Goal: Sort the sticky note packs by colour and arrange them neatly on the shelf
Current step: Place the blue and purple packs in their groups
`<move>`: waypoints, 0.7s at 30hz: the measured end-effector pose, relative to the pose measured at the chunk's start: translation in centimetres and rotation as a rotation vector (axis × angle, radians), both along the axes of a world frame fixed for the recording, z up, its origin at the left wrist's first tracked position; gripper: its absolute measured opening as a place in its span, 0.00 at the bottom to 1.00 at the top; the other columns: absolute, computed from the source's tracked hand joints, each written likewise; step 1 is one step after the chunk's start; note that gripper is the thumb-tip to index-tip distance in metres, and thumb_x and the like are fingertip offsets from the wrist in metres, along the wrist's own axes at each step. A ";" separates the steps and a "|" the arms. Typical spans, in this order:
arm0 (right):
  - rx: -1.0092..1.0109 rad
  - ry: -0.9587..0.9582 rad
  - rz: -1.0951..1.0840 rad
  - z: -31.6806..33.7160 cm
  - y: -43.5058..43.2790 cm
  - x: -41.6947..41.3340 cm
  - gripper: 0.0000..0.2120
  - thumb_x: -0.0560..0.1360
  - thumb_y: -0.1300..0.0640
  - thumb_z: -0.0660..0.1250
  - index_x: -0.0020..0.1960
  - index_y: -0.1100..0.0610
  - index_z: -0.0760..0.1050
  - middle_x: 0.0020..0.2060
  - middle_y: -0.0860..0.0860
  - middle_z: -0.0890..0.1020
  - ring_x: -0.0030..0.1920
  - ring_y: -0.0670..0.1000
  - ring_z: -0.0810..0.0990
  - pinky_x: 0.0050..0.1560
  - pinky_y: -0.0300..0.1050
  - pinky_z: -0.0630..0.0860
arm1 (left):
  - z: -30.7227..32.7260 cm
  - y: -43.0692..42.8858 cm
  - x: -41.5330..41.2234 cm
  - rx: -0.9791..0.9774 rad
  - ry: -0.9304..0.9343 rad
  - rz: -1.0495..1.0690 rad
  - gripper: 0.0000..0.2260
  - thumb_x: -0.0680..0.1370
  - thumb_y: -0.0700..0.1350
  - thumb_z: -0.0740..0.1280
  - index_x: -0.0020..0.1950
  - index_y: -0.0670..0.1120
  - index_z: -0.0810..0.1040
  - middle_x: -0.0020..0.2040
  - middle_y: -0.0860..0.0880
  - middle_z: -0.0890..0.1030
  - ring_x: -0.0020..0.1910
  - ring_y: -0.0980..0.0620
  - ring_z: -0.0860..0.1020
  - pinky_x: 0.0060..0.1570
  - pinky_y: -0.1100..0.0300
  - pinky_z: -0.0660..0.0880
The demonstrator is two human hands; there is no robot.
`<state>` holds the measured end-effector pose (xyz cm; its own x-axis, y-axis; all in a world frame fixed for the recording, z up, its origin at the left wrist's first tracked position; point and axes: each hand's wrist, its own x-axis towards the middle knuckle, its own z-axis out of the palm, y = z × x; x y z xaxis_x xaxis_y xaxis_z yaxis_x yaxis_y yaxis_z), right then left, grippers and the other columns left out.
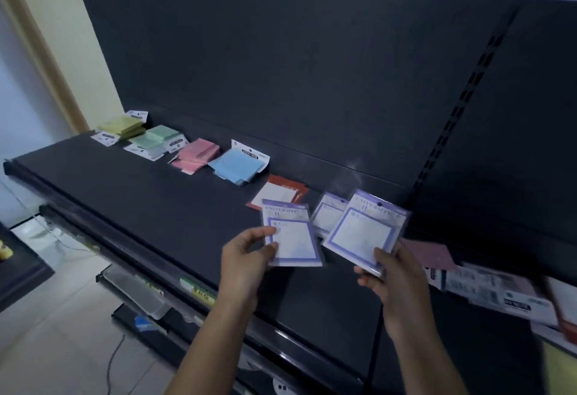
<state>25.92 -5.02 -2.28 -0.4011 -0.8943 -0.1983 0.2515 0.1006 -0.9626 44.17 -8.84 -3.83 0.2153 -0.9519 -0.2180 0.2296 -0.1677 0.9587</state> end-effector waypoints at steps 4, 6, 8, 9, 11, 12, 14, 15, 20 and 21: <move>0.024 -0.014 0.017 -0.3 -2.9 -1.5 0.03 0.77 0.64 0.61 0.47 0.59 0.74 0.38 0.54 0.80 0.33 0.52 0.79 0.28 0.40 0.76 | -0.2 -4.4 -2.6 0.009 -0.024 -0.097 0.13 0.73 0.28 0.65 0.43 0.45 0.80 0.45 0.46 0.80 0.41 0.49 0.76 0.37 0.60 0.74; 0.039 -0.022 0.030 -0.7 -4.4 -2.2 0.03 0.77 0.64 0.62 0.48 0.60 0.74 0.39 0.55 0.81 0.32 0.51 0.79 0.29 0.39 0.76 | 0.0 -6.5 -3.9 0.007 -0.034 -0.159 0.14 0.73 0.27 0.64 0.46 0.45 0.79 0.43 0.48 0.80 0.39 0.51 0.78 0.34 0.63 0.74; 0.058 -0.013 0.064 -1.2 -5.8 -2.5 0.04 0.77 0.63 0.63 0.51 0.60 0.74 0.40 0.56 0.81 0.32 0.50 0.80 0.29 0.39 0.76 | 0.0 -8.2 -4.9 0.016 -0.071 -0.215 0.16 0.73 0.26 0.62 0.51 0.44 0.77 0.46 0.47 0.82 0.41 0.51 0.80 0.36 0.63 0.76; 0.072 -0.001 0.075 -1.6 -6.4 -2.6 0.06 0.77 0.63 0.63 0.53 0.60 0.74 0.42 0.57 0.81 0.32 0.50 0.80 0.29 0.40 0.76 | -0.1 -8.9 -5.4 0.020 -0.096 -0.239 0.17 0.73 0.26 0.61 0.54 0.44 0.77 0.48 0.47 0.82 0.43 0.51 0.80 0.37 0.63 0.77; 0.103 0.016 0.073 -2.2 -7.5 -2.8 0.09 0.77 0.63 0.64 0.57 0.60 0.73 0.47 0.60 0.81 0.31 0.51 0.80 0.28 0.40 0.76 | -0.5 -10.1 -5.9 0.017 -0.136 -0.276 0.20 0.73 0.25 0.59 0.58 0.43 0.76 0.49 0.47 0.83 0.45 0.50 0.81 0.36 0.63 0.76; 0.115 0.011 0.058 -2.5 -8.0 -2.8 0.10 0.76 0.63 0.65 0.58 0.60 0.73 0.48 0.60 0.81 0.31 0.51 0.80 0.27 0.40 0.76 | -0.7 -10.6 -6.2 0.022 -0.151 -0.287 0.21 0.73 0.25 0.59 0.60 0.42 0.75 0.49 0.46 0.83 0.45 0.50 0.80 0.35 0.64 0.75; 0.138 -0.016 0.006 -2.9 -8.8 -2.8 0.11 0.75 0.63 0.66 0.58 0.60 0.72 0.47 0.59 0.81 0.31 0.52 0.78 0.26 0.40 0.75 | -1.2 -11.5 -6.6 0.055 -0.197 -0.302 0.21 0.73 0.25 0.59 0.63 0.40 0.72 0.50 0.45 0.82 0.44 0.51 0.79 0.33 0.65 0.76; 0.149 0.003 -0.019 -3.2 -9.0 -2.7 0.11 0.75 0.63 0.67 0.57 0.59 0.72 0.45 0.57 0.81 0.30 0.51 0.77 0.25 0.39 0.74 | -1.5 -11.8 -6.8 0.075 -0.231 -0.312 0.22 0.73 0.25 0.60 0.64 0.40 0.71 0.50 0.45 0.81 0.43 0.51 0.79 0.35 0.63 0.77; 0.178 0.309 -0.079 -4.8 -10.1 -2.2 0.11 0.73 0.62 0.69 0.54 0.58 0.73 0.32 0.51 0.77 0.29 0.48 0.72 0.29 0.39 0.66 | -2.1 -12.4 -7.3 -0.048 -0.605 -0.361 0.20 0.73 0.30 0.61 0.64 0.39 0.74 0.50 0.44 0.82 0.46 0.50 0.78 0.43 0.67 0.72; 0.195 0.387 -0.073 -5.1 -10.3 -2.2 0.11 0.72 0.61 0.70 0.53 0.58 0.74 0.34 0.51 0.77 0.33 0.48 0.74 0.32 0.38 0.67 | -2.2 -12.3 -7.3 -0.099 -0.660 -0.379 0.17 0.73 0.30 0.61 0.59 0.40 0.76 0.47 0.45 0.82 0.43 0.51 0.76 0.37 0.72 0.69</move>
<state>23.74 -15.31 -7.36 -0.5397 -0.8217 -0.1832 -0.1104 0.2848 -0.9522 36.85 -21.18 -6.01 -0.0738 -0.9950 -0.0679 -0.4517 -0.0273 0.8918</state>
